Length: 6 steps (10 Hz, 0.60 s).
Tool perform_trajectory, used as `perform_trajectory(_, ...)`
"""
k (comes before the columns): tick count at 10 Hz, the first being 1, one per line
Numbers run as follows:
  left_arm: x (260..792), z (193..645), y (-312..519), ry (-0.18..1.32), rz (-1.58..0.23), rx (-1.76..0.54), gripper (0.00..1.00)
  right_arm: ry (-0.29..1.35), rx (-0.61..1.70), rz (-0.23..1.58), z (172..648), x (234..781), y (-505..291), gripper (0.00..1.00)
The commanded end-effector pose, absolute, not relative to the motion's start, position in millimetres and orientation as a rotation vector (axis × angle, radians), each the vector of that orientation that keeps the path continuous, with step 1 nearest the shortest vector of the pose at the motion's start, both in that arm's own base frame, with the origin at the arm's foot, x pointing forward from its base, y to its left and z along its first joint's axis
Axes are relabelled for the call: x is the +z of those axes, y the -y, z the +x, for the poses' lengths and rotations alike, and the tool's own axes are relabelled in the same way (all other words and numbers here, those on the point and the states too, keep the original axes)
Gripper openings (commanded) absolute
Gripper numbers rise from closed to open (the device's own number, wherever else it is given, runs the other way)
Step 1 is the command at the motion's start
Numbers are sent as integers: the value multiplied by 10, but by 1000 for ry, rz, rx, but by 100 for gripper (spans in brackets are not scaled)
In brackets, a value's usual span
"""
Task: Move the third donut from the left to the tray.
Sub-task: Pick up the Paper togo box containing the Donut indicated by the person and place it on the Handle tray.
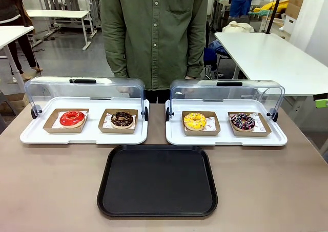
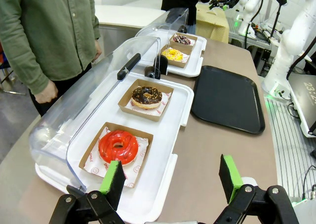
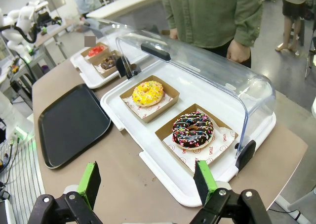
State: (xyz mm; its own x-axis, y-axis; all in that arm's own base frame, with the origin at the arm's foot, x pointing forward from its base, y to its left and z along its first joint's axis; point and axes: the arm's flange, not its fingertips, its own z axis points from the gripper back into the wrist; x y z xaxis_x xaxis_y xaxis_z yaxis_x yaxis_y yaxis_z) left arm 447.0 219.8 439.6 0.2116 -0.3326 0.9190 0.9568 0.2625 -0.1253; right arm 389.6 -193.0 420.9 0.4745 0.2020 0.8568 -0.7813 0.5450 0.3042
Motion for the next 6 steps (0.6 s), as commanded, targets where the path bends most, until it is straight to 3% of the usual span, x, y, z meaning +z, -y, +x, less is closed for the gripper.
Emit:
perform_trajectory(1,4415,4468,-2198,918,-849,-1069,100,893,680,782,3904,4219,1921,100)
perform_trajectory(6,4415,4468,-2198,918,-849,-1069,100,893,680,782,3904,4219,1921,100)
